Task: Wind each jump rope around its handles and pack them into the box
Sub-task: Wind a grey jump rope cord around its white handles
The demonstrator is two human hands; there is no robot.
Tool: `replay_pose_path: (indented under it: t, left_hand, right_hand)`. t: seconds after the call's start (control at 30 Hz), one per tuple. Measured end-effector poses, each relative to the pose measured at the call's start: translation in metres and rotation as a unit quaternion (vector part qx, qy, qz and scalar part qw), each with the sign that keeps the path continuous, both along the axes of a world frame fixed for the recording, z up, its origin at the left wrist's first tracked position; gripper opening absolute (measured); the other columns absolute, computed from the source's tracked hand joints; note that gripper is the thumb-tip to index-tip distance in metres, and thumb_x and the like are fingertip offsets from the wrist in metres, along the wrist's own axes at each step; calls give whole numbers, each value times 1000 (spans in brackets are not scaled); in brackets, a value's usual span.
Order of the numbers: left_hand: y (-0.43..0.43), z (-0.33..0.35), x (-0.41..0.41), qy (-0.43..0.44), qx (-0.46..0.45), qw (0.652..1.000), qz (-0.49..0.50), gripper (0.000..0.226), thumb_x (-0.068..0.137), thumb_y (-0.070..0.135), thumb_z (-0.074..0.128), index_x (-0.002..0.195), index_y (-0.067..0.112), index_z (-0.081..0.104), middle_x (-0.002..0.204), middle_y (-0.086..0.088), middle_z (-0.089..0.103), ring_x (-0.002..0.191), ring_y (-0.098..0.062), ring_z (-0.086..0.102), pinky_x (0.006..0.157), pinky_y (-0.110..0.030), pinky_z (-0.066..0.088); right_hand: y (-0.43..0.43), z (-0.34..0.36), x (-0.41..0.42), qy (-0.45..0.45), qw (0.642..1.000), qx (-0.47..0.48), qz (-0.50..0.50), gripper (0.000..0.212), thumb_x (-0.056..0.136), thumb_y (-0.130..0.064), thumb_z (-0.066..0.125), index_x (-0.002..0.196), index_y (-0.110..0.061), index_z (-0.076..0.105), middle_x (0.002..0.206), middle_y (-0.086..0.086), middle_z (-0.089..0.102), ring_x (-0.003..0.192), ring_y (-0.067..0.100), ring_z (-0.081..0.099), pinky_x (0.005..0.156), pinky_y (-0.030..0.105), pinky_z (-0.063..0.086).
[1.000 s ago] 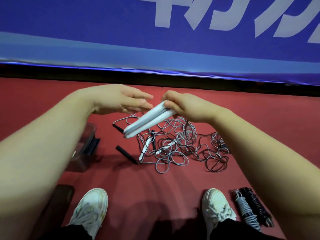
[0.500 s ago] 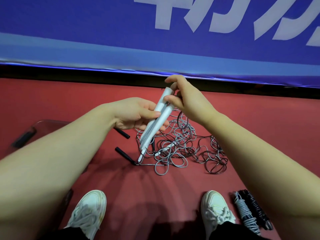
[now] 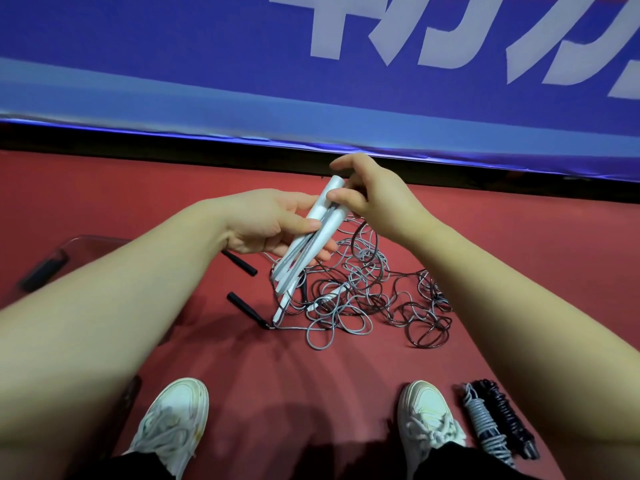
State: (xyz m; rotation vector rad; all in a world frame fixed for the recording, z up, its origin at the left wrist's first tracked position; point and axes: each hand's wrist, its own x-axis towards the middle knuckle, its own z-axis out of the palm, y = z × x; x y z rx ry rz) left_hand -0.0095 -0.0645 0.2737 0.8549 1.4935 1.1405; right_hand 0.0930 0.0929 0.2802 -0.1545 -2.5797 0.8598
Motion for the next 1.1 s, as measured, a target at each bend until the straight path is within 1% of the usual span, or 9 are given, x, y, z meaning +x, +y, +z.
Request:
replay_pose_path:
  t: [0.07, 0.17, 0.33, 0.47, 0.63, 0.8, 0.9, 1.03, 1.1]
  left_hand:
    - [-1, 0, 0, -11, 7, 1000, -4, 29, 97, 6, 42, 114, 23, 56, 101, -13, 71, 89, -24, 71, 76, -33, 59]
    - [-2, 1, -4, -23, 20, 1000, 2, 28, 95, 5, 42, 115, 19, 57, 102, -10, 71, 90, -26, 71, 78, -36, 59]
    - [-5, 3, -5, -27, 24, 999, -5, 25, 90, 10, 46, 111, 16, 59, 101, -5, 72, 89, -22, 71, 78, -35, 58]
    - [-8, 5, -1, -34, 22, 999, -25, 31, 78, 15, 52, 109, 13, 58, 95, -2, 73, 88, -20, 71, 71, -32, 59]
    - [-3, 3, 8, -7, 34, 999, -17, 28, 75, 15, 56, 102, 11, 56, 86, 0, 73, 83, -18, 71, 78, -35, 57]
    - [5, 2, 18, -12, 34, 999, 6, 13, 90, 6, 51, 102, 10, 56, 89, -2, 74, 80, -18, 72, 66, -30, 59]
    - [11, 2, 23, -9, 33, 999, 33, 10, 92, 8, 51, 100, 10, 57, 85, -2, 73, 77, -16, 71, 68, -29, 60]
    - [13, 3, 18, 56, -6, 998, 38, 6, 92, 6, 53, 95, 10, 57, 82, -2, 71, 71, -15, 70, 67, -30, 57]
    - [11, 3, 14, 80, -26, 995, 53, 8, 92, 3, 53, 92, 10, 57, 84, -5, 69, 66, -13, 70, 61, -29, 58]
  right_hand:
    - [-2, 0, 0, 15, 1000, 6, -4, 40, 90, -21, 61, 127, -10, 50, 92, -4, 56, 77, 8, 53, 68, 3, 37]
    - [-8, -2, 0, 81, 996, 13, -26, 34, 87, -20, 64, 117, -8, 54, 87, -2, 55, 79, 13, 51, 72, 15, 40]
    - [-12, -7, -1, 175, 983, 55, -20, 20, 84, -20, 63, 91, -2, 58, 84, -3, 46, 75, 2, 38, 72, 6, 34]
    - [-12, -6, 2, 164, 981, 103, -6, 30, 85, -32, 50, 85, -2, 56, 87, -2, 43, 76, 0, 34, 68, 11, 34]
    - [-13, -6, 4, 159, 980, 119, -12, 34, 86, -33, 45, 87, -1, 56, 89, -1, 41, 72, 4, 36, 61, 26, 34]
    - [-6, -5, 7, 165, 971, 170, -17, 36, 87, -32, 46, 87, 2, 56, 89, 15, 52, 69, 16, 40, 55, 32, 33]
    - [-3, -4, 8, 163, 972, 170, -21, 35, 87, -32, 48, 88, 2, 56, 88, 14, 50, 70, 16, 40, 57, 31, 34]
    - [9, 8, 15, 89, 978, 185, 26, 28, 87, -30, 60, 92, -3, 56, 84, -2, 44, 70, 5, 33, 61, 19, 27]
    - [17, 17, 20, 10, 978, 206, 26, 26, 89, -33, 61, 95, -8, 57, 80, -2, 51, 69, 10, 40, 61, 25, 30]
